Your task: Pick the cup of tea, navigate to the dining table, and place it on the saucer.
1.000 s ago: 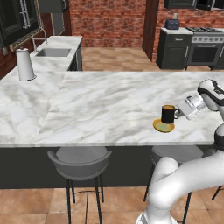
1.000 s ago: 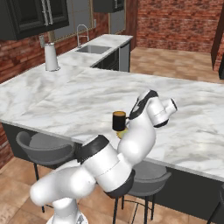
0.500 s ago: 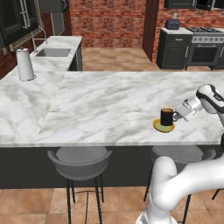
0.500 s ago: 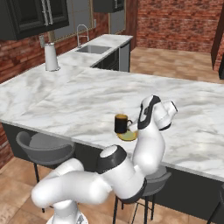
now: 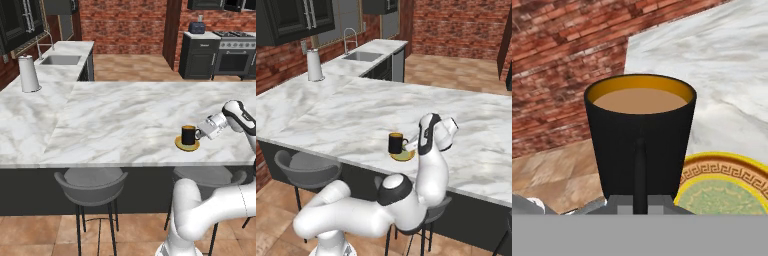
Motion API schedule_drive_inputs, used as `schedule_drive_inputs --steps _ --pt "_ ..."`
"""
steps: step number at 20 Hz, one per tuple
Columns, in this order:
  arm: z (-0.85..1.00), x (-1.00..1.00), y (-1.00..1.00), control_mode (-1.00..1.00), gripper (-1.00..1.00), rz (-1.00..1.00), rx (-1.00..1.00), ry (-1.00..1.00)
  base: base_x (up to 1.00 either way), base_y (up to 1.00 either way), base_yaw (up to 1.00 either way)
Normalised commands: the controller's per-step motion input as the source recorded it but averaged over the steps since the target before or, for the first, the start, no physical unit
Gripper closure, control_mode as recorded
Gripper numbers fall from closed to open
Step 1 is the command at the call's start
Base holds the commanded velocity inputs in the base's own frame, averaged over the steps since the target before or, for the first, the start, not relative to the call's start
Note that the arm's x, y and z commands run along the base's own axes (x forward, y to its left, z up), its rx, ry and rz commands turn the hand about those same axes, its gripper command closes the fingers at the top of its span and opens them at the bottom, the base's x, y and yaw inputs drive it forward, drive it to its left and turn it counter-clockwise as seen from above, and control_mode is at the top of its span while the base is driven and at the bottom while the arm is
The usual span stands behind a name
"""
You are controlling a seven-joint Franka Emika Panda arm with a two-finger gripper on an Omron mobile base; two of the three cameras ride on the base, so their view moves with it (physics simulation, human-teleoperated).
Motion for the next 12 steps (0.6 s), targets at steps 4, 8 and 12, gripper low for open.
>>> schedule_drive_inputs --steps 4,8,12 --pt "-0.08 0.17 -0.09 -1.0 1.0 0.0 0.0 0.0 0.0 0.0 0.0" --pt "-0.08 0.12 -0.18 -1.0 1.0 0.0 0.0 0.0 0.0 0.0 0.0" --pt "-0.13 0.09 -0.19 -1.0 1.0 0.0 0.0 0.0 0.0 0.0 0.0"
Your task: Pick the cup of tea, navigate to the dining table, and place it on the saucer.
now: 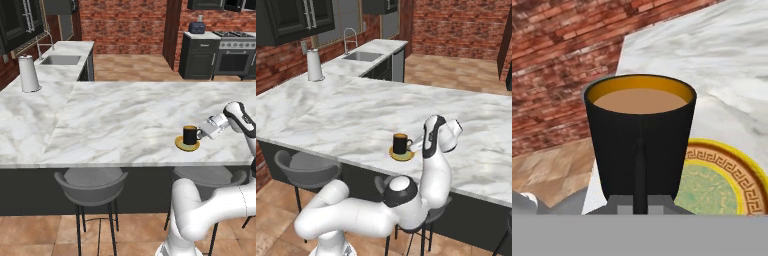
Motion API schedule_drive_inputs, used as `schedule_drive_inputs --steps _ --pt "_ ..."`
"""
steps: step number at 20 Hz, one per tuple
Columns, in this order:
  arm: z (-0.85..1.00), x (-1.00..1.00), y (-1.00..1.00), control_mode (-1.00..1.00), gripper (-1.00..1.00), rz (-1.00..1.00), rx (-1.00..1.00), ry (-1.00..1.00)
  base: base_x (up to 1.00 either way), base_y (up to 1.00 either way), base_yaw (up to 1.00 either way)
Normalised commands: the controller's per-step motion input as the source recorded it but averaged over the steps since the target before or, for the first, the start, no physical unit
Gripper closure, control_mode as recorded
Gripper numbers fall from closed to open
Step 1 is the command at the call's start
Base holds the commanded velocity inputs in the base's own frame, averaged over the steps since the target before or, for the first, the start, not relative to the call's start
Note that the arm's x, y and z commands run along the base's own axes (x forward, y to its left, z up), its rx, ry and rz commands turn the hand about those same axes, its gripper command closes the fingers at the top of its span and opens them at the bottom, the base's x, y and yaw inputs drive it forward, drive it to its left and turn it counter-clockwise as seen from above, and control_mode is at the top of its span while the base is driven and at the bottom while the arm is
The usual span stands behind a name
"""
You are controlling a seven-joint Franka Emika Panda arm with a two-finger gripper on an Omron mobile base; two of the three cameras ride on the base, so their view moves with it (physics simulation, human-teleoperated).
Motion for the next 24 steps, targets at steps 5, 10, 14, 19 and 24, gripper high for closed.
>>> schedule_drive_inputs --steps 5,10,14,19,24 --pt "-0.21 0.15 -0.03 -1.0 1.0 0.0 -0.03 -0.01 0.0 0.0 0.0" --pt "-0.25 0.21 0.0 -1.0 1.0 -0.01 -0.06 -0.03 0.0 0.0 0.0" --pt "-0.29 0.16 0.0 -1.0 1.0 -0.03 -0.09 -0.08 0.0 0.0 0.0" --pt "-0.23 0.19 0.0 -1.0 1.0 -0.04 -0.07 -0.06 0.0 0.0 0.0" --pt "-0.18 0.09 0.0 -1.0 1.0 -0.04 -0.05 -0.05 0.0 0.0 0.0"
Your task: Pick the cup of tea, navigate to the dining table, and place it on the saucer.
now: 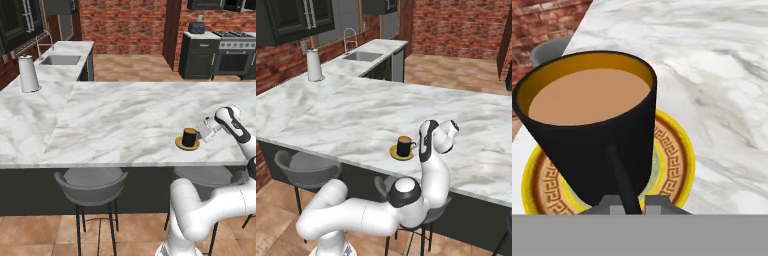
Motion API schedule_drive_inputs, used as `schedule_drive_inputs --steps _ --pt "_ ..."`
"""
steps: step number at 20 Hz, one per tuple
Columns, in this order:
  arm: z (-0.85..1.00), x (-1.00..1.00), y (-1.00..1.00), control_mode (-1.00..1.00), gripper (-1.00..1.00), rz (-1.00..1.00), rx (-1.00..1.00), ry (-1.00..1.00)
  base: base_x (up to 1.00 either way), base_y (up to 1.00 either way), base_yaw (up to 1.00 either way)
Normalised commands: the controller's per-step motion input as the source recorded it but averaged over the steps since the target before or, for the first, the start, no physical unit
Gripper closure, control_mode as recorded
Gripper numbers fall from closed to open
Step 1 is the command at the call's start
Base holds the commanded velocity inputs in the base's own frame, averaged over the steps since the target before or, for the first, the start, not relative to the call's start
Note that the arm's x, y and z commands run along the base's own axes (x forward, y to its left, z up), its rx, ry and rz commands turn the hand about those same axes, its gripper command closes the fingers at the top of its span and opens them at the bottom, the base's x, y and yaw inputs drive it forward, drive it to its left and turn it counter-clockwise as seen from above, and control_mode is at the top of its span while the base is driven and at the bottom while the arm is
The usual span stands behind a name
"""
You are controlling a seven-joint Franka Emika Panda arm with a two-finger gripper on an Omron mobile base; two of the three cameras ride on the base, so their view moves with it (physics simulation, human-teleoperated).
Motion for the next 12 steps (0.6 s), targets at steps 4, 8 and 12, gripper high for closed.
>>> schedule_drive_inputs --steps 4,8,12 --pt "-0.01 0.0 0.0 -1.0 1.0 -0.04 -0.03 -0.03 0.0 0.0 0.0" --pt "0.0 -0.01 0.0 -1.0 -1.0 -0.04 0.0 0.0 0.0 0.0 0.0" --pt "0.0 -0.05 0.0 -1.0 -1.0 -0.04 0.0 0.0 0.0 0.0 0.0"
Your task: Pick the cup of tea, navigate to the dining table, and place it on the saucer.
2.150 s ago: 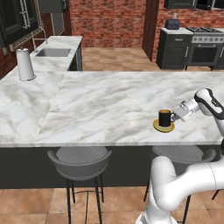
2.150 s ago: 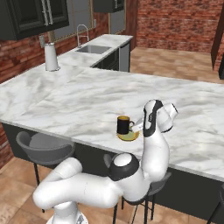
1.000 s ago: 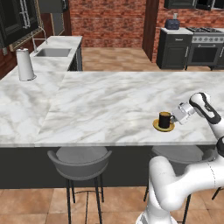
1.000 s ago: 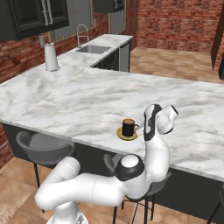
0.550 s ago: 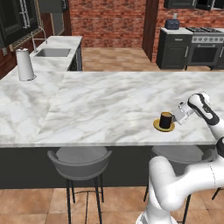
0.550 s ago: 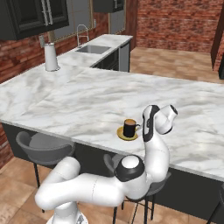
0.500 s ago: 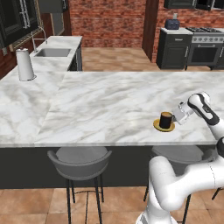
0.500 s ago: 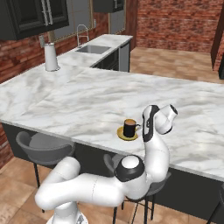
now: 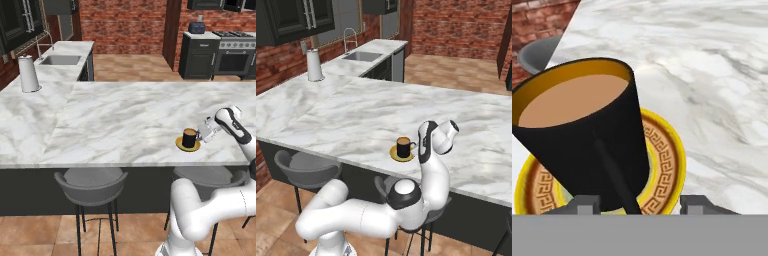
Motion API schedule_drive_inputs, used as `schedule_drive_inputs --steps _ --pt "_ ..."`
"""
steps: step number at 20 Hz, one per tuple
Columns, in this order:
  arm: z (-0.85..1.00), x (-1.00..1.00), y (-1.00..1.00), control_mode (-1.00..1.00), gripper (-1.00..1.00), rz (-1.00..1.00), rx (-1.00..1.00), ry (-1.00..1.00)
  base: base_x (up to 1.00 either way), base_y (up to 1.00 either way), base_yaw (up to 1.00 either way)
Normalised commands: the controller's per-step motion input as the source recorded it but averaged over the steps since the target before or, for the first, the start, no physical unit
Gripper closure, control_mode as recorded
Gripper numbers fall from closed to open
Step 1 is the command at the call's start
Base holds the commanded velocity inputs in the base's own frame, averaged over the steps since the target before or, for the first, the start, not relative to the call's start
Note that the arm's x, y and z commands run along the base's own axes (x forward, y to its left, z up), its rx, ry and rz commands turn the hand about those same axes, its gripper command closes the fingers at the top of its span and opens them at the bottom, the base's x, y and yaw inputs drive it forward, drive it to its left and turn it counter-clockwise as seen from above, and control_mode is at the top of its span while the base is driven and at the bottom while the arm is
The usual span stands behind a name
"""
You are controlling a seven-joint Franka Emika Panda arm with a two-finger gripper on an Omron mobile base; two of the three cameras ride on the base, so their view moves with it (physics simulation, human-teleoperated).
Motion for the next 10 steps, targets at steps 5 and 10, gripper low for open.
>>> schedule_drive_inputs --steps 5,10 --pt "0.0 -0.03 0.0 -1.0 -1.0 -0.02 0.0 0.0 0.0 0.0 0.0" --pt "0.22 -0.19 -0.23 -1.0 -1.0 0.0 0.0 0.0 0.0 0.0 0.0"
